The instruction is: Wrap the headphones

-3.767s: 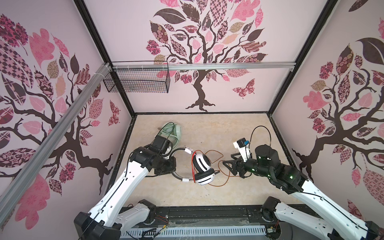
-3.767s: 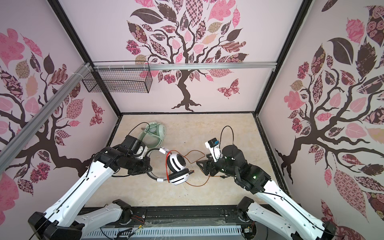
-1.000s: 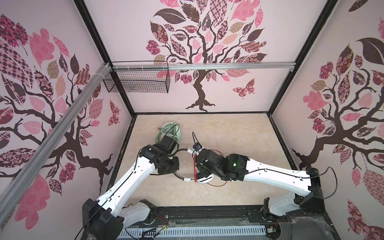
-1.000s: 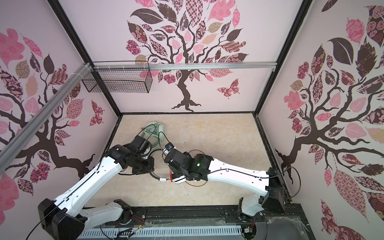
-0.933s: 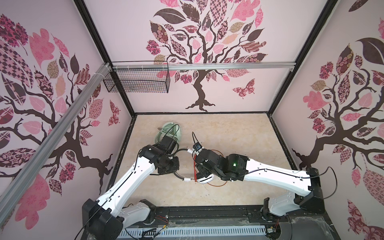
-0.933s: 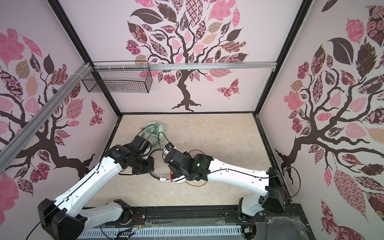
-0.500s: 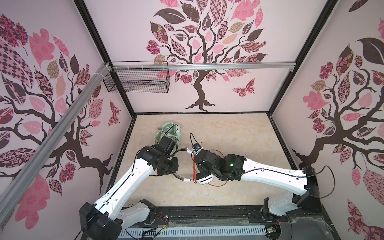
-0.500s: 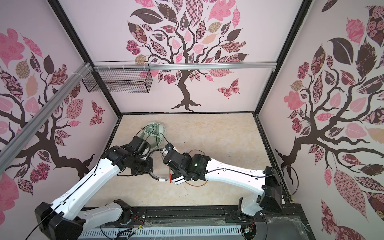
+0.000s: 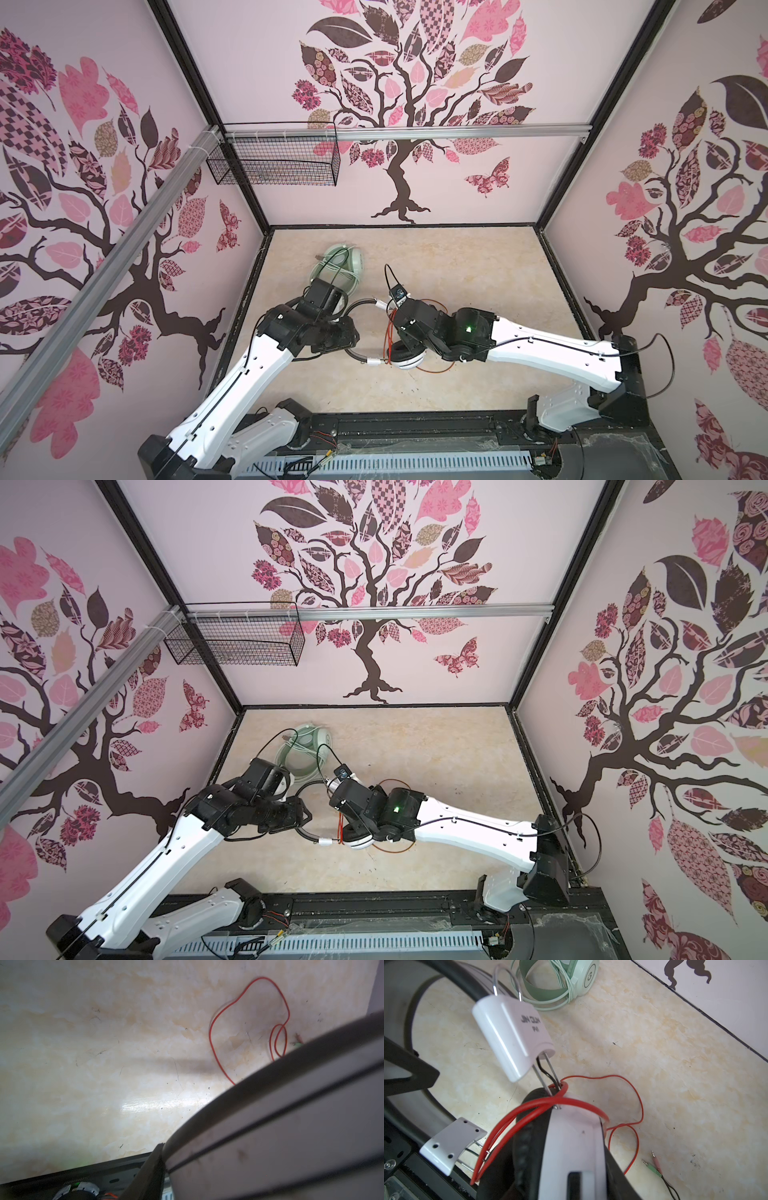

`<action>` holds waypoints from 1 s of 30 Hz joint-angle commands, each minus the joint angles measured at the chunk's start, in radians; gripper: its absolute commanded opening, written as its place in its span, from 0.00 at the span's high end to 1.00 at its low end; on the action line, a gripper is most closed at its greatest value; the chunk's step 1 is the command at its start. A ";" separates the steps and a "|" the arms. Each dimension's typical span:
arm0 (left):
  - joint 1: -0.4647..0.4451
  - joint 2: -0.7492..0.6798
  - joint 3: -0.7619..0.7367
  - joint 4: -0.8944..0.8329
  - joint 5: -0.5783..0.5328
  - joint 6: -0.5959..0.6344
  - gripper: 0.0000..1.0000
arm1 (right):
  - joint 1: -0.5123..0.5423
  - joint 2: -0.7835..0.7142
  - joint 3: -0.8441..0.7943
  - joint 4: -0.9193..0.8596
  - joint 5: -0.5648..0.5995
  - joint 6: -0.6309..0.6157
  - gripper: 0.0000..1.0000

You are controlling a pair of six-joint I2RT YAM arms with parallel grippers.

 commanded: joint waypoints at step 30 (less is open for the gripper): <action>-0.170 0.016 -0.095 0.130 -0.179 -0.214 0.51 | -0.125 0.009 0.181 -0.004 -0.049 0.107 0.98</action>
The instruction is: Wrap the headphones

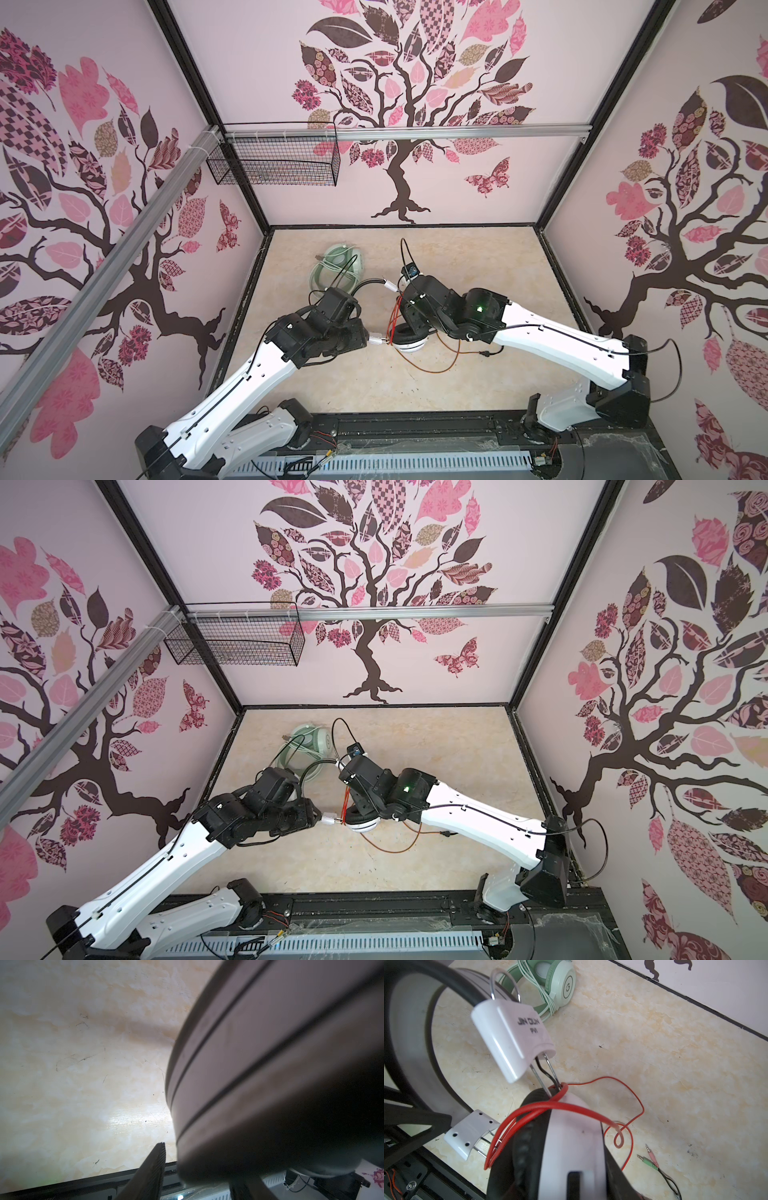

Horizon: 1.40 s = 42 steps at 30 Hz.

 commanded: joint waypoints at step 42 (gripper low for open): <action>-0.004 0.041 0.208 -0.219 -0.250 0.079 1.00 | 0.118 -0.082 -0.134 0.131 -0.110 -0.170 0.90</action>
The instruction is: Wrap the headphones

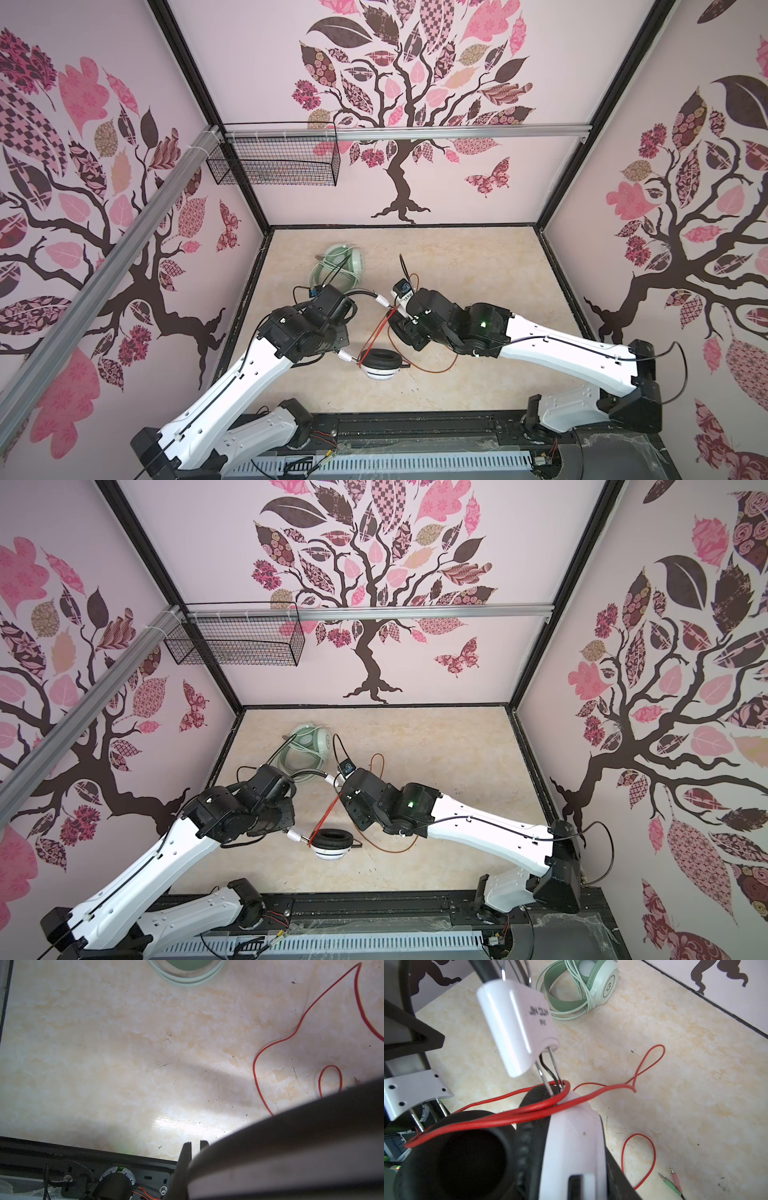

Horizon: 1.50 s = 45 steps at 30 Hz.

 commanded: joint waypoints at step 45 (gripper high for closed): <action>0.175 0.088 0.169 0.167 0.150 0.101 1.00 | 0.169 -0.074 -0.093 0.037 0.005 0.167 0.24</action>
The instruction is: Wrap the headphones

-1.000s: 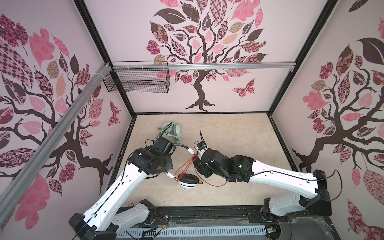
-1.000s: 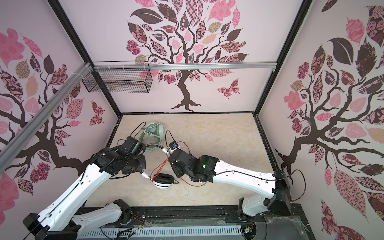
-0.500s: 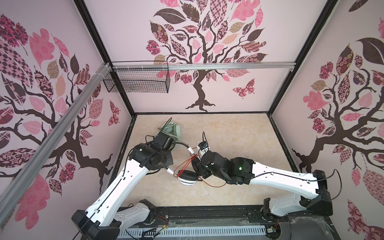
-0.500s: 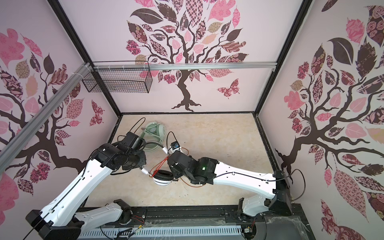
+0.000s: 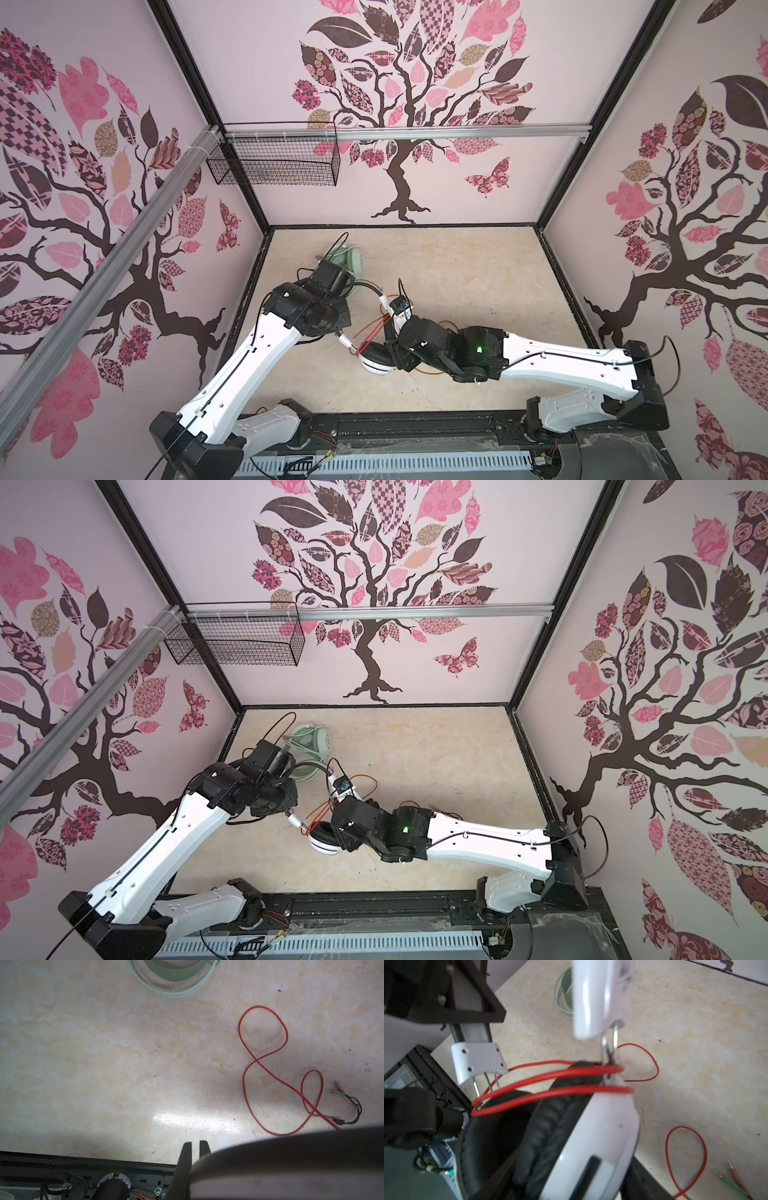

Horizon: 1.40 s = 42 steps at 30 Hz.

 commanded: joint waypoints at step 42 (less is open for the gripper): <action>0.014 0.034 0.335 0.009 0.366 -0.024 1.00 | -0.593 -0.009 -0.795 1.488 -0.625 -0.398 0.23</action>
